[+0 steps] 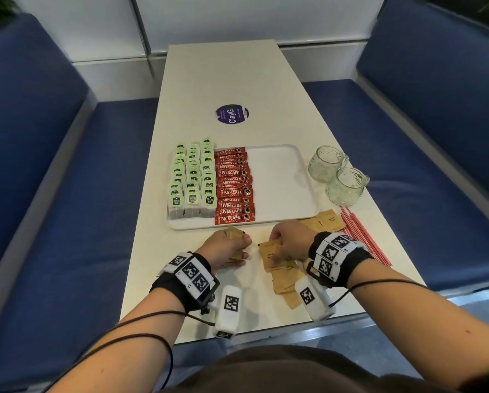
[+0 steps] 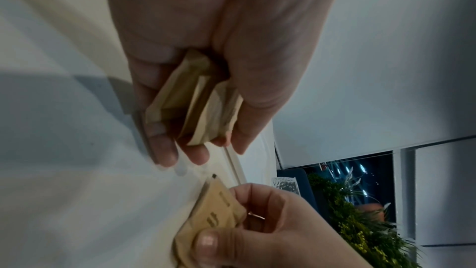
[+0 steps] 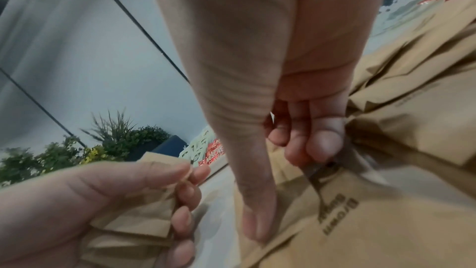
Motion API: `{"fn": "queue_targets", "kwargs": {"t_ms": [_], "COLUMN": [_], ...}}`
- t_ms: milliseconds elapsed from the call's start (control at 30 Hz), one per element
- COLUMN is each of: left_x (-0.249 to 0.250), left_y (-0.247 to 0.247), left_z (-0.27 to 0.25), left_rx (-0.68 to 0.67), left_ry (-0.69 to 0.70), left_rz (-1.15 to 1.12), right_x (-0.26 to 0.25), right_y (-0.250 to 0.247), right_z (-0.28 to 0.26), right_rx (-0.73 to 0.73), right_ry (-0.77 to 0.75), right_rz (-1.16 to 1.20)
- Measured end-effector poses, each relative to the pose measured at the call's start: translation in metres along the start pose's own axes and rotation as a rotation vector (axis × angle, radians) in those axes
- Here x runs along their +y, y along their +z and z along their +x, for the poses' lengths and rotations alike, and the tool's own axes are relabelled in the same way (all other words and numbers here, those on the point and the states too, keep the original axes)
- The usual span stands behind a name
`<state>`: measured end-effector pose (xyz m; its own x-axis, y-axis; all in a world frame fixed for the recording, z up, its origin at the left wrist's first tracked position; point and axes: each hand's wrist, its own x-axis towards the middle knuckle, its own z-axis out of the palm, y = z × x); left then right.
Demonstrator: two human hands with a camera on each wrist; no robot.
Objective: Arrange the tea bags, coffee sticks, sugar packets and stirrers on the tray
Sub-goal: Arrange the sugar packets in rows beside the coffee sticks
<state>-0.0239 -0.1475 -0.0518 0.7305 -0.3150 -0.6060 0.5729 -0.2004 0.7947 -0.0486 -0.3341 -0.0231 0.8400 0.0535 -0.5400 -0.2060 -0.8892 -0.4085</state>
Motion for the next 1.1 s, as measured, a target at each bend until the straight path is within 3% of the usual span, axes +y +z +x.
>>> {"fn": "queue_targets", "kwargs": {"t_ms": [100, 233, 333, 467, 633, 1100], "left_x": [-0.001, 0.003, 0.006, 0.007, 0.01, 0.015], "left_y": [-0.004, 0.001, 0.009, 0.011, 0.01, -0.003], "left_z": [0.002, -0.004, -0.008, -0.007, -0.003, -0.005], "left_rx": [-0.03, -0.191, -0.226, -0.143, -0.052, -0.197], "left_ry": [0.023, 0.063, 0.052, 0.05, 0.002, -0.109], "left_rz": [0.055, 0.247, 0.254, 0.194, 0.058, -0.192], "right_x": [0.002, -0.003, -0.007, 0.004, 0.01, 0.009], "right_y": [-0.007, -0.019, -0.019, -0.016, -0.005, -0.023], "right_z": [0.001, -0.007, -0.007, -0.009, -0.015, 0.004], "right_rx": [0.004, -0.063, -0.063, -0.091, -0.185, -0.115], "right_ry": [-0.05, -0.143, -0.15, -0.1, -0.172, -0.131], "right_rz": [0.063, 0.285, 0.343, 0.122, -0.233, -0.139]}}
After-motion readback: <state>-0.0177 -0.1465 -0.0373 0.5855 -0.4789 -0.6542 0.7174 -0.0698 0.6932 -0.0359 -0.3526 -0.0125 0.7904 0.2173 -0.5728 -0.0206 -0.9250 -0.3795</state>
